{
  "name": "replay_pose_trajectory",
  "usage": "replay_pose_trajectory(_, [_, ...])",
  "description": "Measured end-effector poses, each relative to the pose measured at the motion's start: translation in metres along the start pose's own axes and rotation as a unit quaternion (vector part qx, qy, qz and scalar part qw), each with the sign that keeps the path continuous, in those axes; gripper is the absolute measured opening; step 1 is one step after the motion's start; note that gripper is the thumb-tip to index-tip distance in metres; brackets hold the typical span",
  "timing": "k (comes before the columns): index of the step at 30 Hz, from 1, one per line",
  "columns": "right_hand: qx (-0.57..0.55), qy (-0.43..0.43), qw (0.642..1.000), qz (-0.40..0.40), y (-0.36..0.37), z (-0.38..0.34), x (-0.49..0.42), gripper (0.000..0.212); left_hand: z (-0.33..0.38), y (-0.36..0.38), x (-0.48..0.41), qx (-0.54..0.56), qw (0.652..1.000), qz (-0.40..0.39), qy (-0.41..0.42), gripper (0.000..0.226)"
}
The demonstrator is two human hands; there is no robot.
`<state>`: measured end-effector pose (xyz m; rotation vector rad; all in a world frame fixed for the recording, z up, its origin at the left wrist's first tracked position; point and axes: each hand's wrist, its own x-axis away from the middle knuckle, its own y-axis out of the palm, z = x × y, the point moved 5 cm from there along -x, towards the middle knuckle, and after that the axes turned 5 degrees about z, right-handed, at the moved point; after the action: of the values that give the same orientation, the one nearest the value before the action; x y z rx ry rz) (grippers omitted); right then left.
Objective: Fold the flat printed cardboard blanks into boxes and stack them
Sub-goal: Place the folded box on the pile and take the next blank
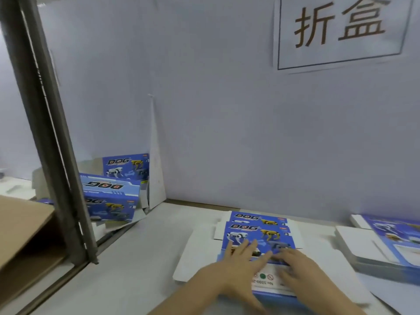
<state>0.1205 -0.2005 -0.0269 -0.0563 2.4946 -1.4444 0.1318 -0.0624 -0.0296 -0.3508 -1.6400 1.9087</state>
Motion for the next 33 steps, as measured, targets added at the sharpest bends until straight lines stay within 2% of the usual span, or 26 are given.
replay_pose_trajectory(1, [0.012,-0.008,1.000,0.001,0.002,0.004,0.001,0.035,-0.006,0.007,-0.003,-0.031,1.000,0.001,-0.003,0.102])
replay_pose_trajectory(3, [0.029,-0.011,0.999,0.013,0.001,0.011,0.004,0.035,-0.009,0.010,-0.002,-0.015,0.999,0.035,0.003,0.101])
replay_pose_trajectory(7, [0.041,-0.003,0.999,0.024,-0.005,0.021,0.007,0.033,-0.024,0.009,-0.002,0.027,0.999,0.022,-0.008,0.098])
replay_pose_trajectory(14, [0.066,-0.003,0.998,-0.015,-0.010,0.027,0.016,0.032,-0.013,0.021,0.012,-0.008,1.000,0.013,0.005,0.089])
replay_pose_trajectory(18, [0.078,-0.016,0.997,0.009,-0.010,0.024,0.015,0.031,0.005,0.031,0.019,-0.106,0.989,0.080,0.070,0.065])
replay_pose_trajectory(21, [0.076,-0.013,0.997,0.029,-0.010,0.022,0.015,0.030,0.015,0.035,0.028,-0.161,0.968,0.165,0.103,0.059])
replay_pose_trajectory(25, [0.076,-0.012,0.997,0.030,-0.008,0.021,0.018,0.032,0.021,0.037,0.040,-0.238,0.914,0.272,0.185,0.051])
replay_pose_trajectory(28, [0.075,-0.015,0.997,0.028,-0.007,0.022,0.021,0.035,0.019,0.044,0.039,-0.245,0.889,0.315,0.222,0.051])
replay_pose_trajectory(33, [0.084,-0.010,0.996,0.022,-0.005,0.020,0.023,0.035,0.016,0.042,0.038,-0.232,0.883,0.344,0.221,0.053])
